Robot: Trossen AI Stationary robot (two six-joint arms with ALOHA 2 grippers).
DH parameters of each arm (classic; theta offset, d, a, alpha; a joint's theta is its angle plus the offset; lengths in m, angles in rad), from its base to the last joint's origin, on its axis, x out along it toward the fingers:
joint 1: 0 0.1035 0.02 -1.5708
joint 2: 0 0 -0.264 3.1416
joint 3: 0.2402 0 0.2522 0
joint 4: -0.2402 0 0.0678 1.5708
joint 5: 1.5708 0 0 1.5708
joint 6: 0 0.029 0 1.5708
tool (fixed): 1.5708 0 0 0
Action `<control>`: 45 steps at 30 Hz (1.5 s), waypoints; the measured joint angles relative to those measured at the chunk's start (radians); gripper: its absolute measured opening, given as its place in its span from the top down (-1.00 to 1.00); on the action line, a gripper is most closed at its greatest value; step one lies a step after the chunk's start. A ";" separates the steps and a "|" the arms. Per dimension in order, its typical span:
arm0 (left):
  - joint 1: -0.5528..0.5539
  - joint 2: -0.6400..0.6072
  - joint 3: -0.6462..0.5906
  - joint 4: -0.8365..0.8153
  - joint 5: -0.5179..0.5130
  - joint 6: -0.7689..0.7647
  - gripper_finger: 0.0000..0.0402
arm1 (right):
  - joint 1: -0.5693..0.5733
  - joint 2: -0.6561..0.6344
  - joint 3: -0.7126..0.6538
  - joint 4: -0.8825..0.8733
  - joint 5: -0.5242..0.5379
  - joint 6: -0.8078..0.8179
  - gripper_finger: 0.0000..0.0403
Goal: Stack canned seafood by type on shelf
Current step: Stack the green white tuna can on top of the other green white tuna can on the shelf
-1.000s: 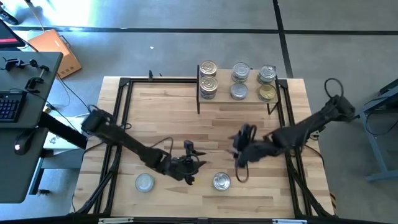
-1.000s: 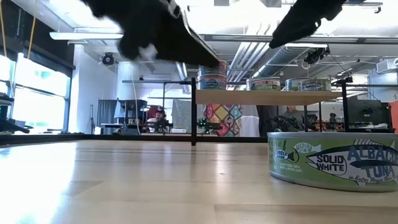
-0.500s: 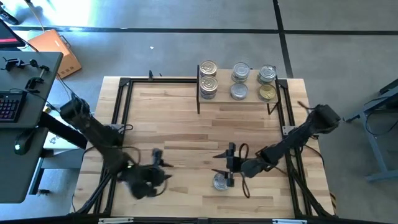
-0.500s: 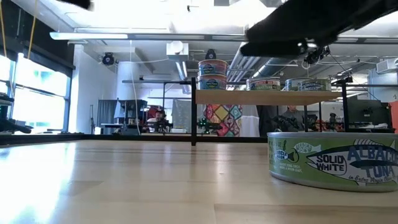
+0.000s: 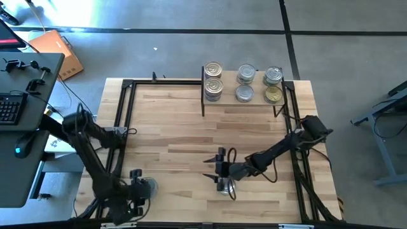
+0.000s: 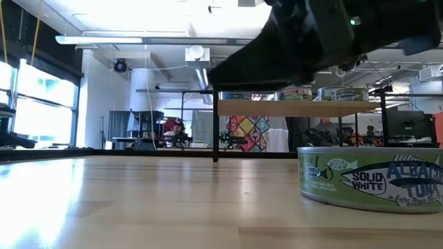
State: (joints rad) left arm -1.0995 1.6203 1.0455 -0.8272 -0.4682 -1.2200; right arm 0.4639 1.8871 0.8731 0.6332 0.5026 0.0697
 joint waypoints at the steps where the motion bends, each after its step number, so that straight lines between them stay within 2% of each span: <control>1: 0.007 0.024 -0.001 -0.030 0.012 -0.018 0.18 | -0.003 0.000 0.002 -0.001 -0.009 -0.001 -0.21; 4: 0.034 0.090 -0.016 -0.071 0.055 -0.031 0.27 | -0.013 0.000 0.010 -0.002 -0.018 -0.015 -0.21; 6: 0.057 0.104 -0.045 -0.046 0.046 -0.013 0.35 | -0.013 0.000 0.010 0.014 -0.018 -0.040 -0.21; 10: 0.115 0.111 -0.099 0.071 -0.068 0.102 0.53 | -0.013 0.000 0.011 0.020 -0.021 -0.049 -0.21; 16: 0.237 0.108 -0.162 0.374 -0.249 0.484 0.75 | -0.013 0.000 0.011 0.022 -0.022 -0.039 -0.21; 20: 0.324 0.108 -0.192 0.671 -0.455 0.789 0.83 | -0.013 0.000 0.011 0.022 -0.025 -0.025 -0.21; 22: 0.357 0.099 -0.191 0.751 -0.474 0.914 0.85 | -0.013 0.000 0.011 0.022 -0.034 -0.025 -0.21; 25: 0.388 0.080 -0.192 0.784 -0.417 0.996 0.87 | -0.013 0.000 0.011 0.022 -0.065 -0.025 -0.21; 28: 0.393 0.044 -0.192 0.755 -0.356 0.955 0.87 | -0.022 0.010 0.011 0.026 -0.091 -0.031 -0.21; 32: 0.354 0.008 -0.208 0.684 -0.278 0.816 0.87 | -0.060 0.045 0.011 0.022 -0.103 -0.035 -0.21; 38: 0.250 -0.018 -0.216 0.477 -0.265 0.472 0.88 | -0.135 0.091 0.058 -0.021 -0.269 -0.073 -0.38; 41: 0.218 0.000 -0.216 0.446 -0.226 0.350 0.88 | -0.155 0.131 0.126 -0.052 -0.361 -0.220 -0.51; 45: 0.231 0.072 -0.215 0.499 -0.229 0.341 0.94 | -0.158 0.204 0.218 -0.093 -0.468 -0.488 -0.56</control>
State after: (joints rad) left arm -0.8681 1.6920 0.8301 -0.3281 -0.6970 -0.8788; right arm 0.3054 2.0914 1.0915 0.5405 0.0348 -0.4186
